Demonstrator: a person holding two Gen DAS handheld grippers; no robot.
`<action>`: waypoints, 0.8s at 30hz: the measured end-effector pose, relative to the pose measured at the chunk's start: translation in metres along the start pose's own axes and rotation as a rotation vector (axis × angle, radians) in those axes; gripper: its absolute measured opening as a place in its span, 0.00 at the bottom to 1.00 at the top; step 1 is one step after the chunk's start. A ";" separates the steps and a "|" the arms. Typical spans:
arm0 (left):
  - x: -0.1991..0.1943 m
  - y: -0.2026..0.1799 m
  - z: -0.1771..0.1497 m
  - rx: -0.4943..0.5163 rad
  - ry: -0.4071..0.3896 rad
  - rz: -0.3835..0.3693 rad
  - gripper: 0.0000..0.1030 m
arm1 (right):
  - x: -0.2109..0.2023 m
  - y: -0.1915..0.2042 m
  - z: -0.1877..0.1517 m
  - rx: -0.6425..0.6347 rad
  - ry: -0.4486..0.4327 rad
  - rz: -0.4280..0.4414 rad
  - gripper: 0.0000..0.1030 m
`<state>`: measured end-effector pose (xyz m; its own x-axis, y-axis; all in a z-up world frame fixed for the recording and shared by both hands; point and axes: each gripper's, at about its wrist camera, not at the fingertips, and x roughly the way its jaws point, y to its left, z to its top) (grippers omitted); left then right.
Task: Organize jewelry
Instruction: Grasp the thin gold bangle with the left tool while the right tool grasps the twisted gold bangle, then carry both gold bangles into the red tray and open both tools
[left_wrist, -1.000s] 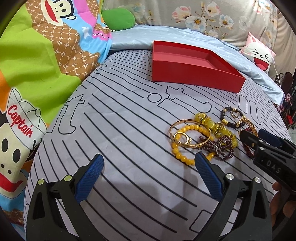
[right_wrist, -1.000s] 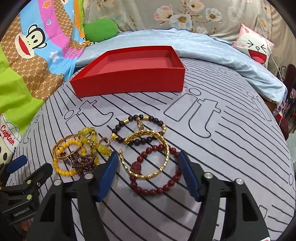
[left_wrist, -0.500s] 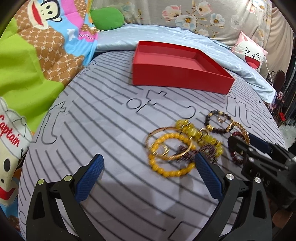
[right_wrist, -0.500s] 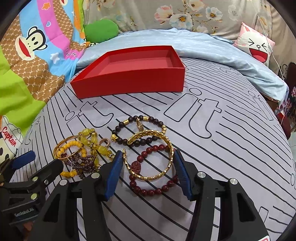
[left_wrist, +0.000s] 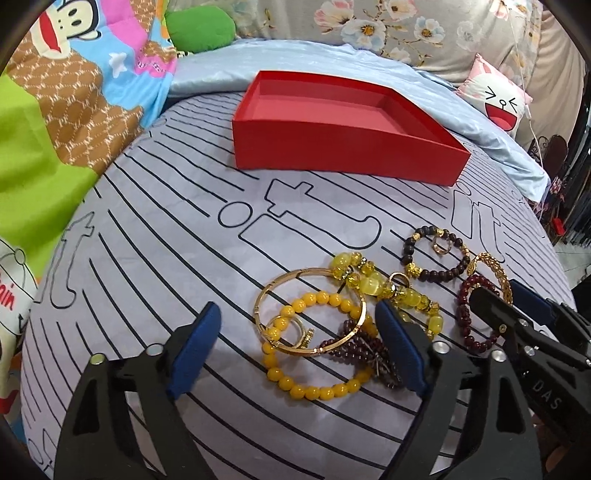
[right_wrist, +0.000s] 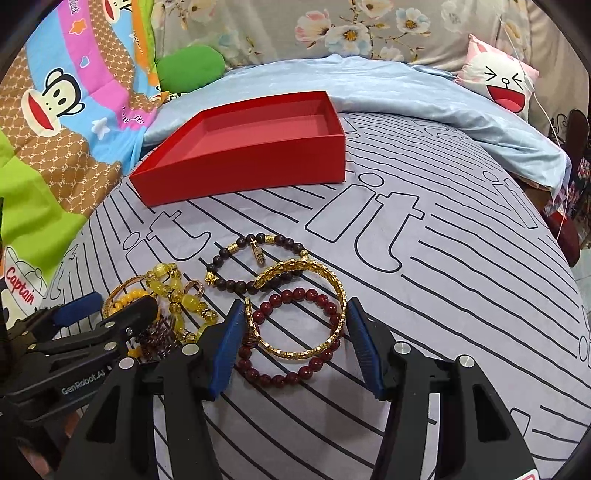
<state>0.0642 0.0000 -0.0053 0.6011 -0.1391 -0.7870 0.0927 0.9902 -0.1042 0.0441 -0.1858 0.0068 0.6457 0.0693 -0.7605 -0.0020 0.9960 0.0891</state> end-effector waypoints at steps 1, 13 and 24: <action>0.000 -0.001 0.000 0.005 -0.002 -0.001 0.73 | 0.000 0.000 0.000 0.000 0.001 0.001 0.52; -0.011 -0.003 -0.005 0.010 -0.019 -0.038 0.56 | -0.006 0.003 -0.004 -0.003 -0.003 0.009 0.52; -0.045 0.009 -0.005 0.003 -0.063 -0.027 0.56 | -0.028 0.008 -0.004 0.001 -0.021 0.045 0.52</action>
<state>0.0342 0.0156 0.0260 0.6470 -0.1662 -0.7441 0.1116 0.9861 -0.1231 0.0229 -0.1799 0.0267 0.6607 0.1124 -0.7422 -0.0301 0.9919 0.1234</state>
